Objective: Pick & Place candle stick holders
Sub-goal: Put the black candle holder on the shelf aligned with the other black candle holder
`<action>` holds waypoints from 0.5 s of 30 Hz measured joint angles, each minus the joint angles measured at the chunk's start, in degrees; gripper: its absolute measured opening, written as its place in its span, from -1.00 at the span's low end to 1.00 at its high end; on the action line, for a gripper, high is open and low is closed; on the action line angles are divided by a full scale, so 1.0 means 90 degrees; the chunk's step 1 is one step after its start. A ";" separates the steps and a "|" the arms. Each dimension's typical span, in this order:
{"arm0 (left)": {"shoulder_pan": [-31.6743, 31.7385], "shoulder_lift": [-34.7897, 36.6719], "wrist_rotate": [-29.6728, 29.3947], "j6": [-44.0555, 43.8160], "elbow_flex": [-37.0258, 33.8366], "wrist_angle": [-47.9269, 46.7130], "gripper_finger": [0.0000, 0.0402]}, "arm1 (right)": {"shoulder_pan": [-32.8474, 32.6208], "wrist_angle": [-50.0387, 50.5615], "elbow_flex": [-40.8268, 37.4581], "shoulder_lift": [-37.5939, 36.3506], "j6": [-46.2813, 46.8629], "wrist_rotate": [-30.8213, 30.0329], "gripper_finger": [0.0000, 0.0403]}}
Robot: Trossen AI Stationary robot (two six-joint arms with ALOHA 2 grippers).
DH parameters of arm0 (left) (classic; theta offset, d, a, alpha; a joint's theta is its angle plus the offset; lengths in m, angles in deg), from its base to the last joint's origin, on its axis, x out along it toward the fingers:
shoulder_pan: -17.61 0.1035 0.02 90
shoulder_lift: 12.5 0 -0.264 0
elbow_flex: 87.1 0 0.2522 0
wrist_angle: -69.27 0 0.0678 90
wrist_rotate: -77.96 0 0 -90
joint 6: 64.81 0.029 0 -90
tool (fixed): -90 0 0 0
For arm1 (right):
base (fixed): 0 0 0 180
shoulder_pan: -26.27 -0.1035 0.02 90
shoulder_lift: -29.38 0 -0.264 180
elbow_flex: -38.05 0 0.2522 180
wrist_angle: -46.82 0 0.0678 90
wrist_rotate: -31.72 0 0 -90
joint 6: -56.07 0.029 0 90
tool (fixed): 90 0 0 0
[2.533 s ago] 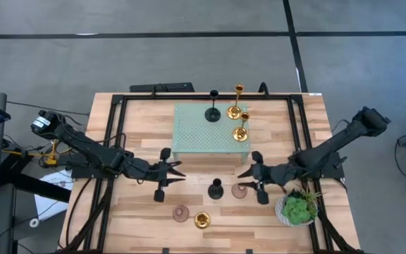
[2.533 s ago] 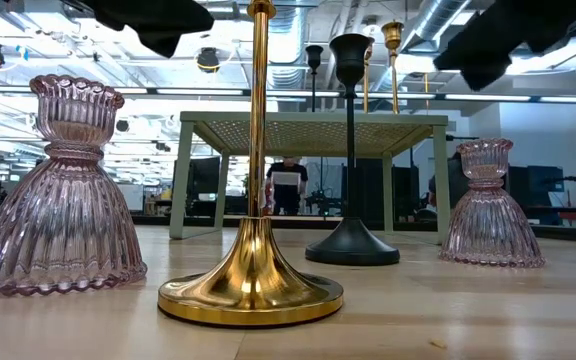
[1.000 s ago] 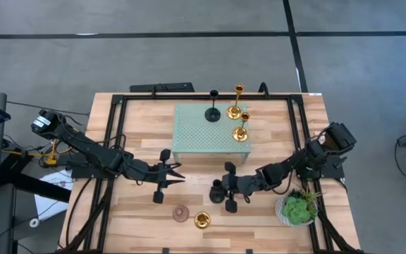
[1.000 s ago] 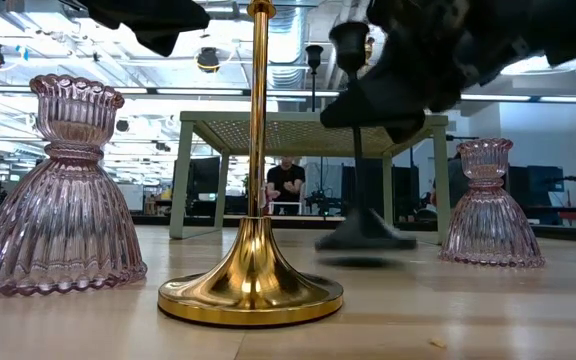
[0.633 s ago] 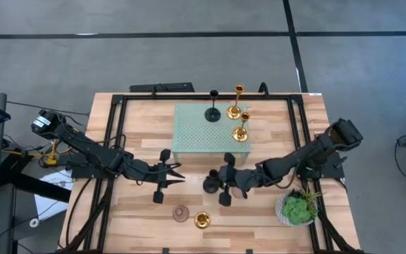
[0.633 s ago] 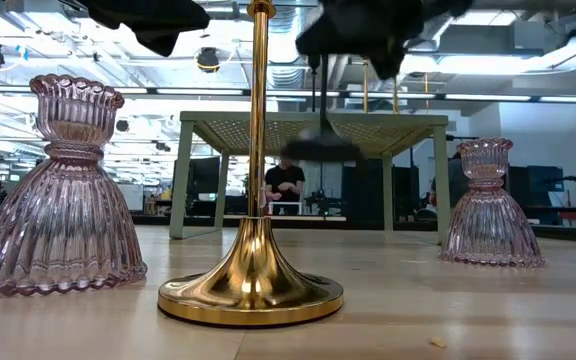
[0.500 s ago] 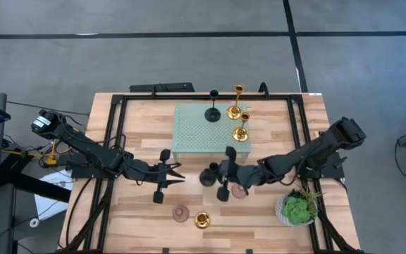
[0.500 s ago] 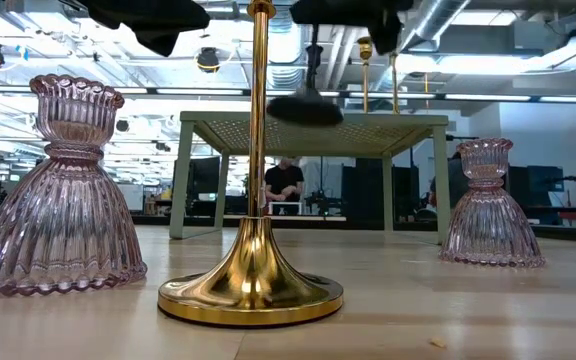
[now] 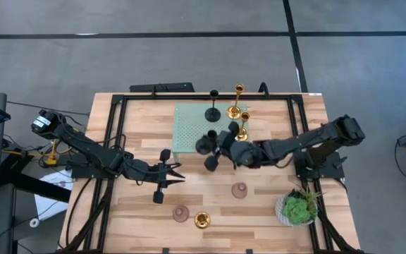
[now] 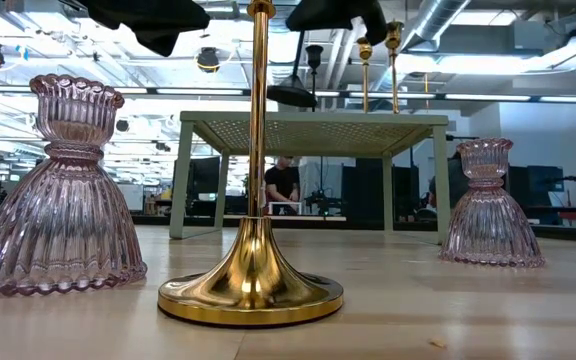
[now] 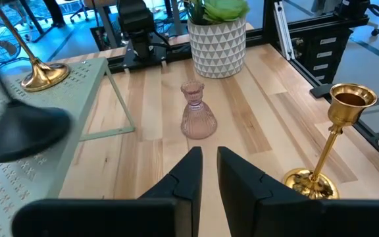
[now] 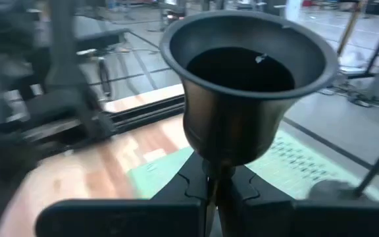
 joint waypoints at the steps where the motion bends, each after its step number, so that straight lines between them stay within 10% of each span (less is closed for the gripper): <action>1: 0.0000 0.0000 0.0002 0.0002 0.0000 0.0000 -0.76 | 0.0095 0.0101 0.0081 0.0000 0.0001 0.0006 -1.00; 15: 0.0000 0.0000 0.0000 0.0022 0.0000 0.0000 -0.76 | 0.0814 0.1662 0.0811 0.0002 0.0655 0.0492 -1.00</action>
